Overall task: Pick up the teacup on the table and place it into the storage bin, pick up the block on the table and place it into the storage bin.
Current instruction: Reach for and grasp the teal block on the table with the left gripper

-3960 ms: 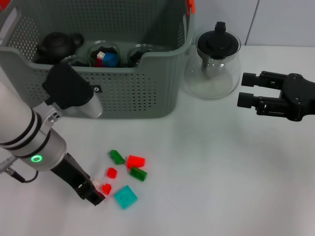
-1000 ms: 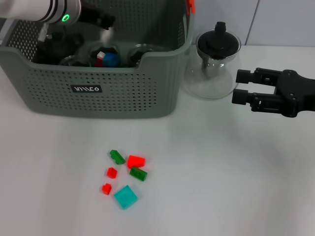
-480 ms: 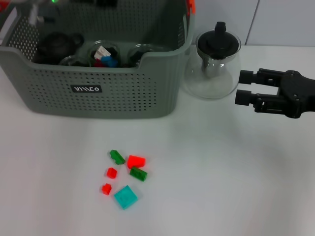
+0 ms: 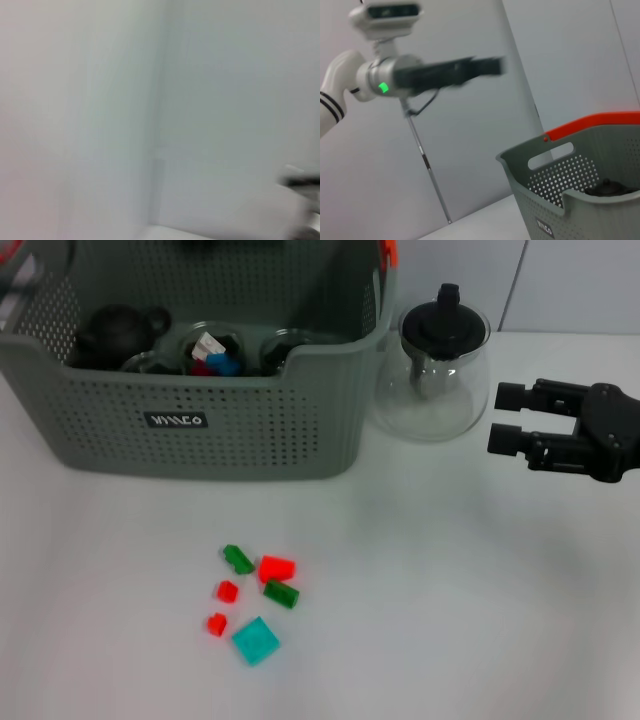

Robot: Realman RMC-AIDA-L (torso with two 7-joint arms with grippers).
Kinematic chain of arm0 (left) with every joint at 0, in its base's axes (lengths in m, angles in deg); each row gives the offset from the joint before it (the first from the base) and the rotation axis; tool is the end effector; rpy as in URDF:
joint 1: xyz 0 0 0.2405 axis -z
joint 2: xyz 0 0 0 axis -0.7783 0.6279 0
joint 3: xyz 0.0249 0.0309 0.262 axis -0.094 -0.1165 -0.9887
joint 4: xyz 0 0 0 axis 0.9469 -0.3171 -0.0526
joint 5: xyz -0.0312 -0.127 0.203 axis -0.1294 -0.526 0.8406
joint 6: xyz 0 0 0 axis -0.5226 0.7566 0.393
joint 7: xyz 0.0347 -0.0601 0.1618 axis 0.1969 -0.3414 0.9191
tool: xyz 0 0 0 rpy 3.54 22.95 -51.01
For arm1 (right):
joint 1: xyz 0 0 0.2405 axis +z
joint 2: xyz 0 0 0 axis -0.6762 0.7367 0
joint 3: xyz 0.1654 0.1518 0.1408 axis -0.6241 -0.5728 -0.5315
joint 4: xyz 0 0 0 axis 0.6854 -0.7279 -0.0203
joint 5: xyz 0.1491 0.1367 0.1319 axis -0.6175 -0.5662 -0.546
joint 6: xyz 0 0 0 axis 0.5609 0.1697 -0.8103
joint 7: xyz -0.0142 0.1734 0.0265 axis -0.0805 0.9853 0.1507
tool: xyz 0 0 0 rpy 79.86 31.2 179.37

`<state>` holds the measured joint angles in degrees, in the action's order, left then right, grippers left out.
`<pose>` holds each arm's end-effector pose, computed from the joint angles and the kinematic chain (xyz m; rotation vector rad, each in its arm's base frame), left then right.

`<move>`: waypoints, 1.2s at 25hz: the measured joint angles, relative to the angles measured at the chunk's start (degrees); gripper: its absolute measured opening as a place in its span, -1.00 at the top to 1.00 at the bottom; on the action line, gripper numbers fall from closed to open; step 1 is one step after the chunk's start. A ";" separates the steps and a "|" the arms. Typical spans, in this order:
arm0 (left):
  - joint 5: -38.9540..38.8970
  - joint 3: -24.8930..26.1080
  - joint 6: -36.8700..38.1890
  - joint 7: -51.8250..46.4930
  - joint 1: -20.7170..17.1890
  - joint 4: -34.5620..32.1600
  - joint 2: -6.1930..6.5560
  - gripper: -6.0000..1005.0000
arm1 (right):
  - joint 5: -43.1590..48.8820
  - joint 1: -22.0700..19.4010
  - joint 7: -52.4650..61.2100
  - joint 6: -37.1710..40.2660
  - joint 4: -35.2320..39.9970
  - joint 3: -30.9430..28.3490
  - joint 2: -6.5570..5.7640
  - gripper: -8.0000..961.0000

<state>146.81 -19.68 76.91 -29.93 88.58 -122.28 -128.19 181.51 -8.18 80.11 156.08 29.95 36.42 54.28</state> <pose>-0.0978 0.4024 0.1127 -2.6700 -0.3375 -0.8117 0.2476 0.3738 0.0229 -2.7559 0.6368 1.0280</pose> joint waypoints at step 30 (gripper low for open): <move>42.36 -46.93 -4.02 -24.00 -7.00 2.64 -5.19 -0.22 | -0.22 -0.48 -0.07 -0.50 -0.22 -0.16 -0.02 -0.65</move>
<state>189.17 -66.61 72.89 -53.93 81.58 -119.64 -133.38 181.29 -8.67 80.05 155.59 29.73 36.27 54.26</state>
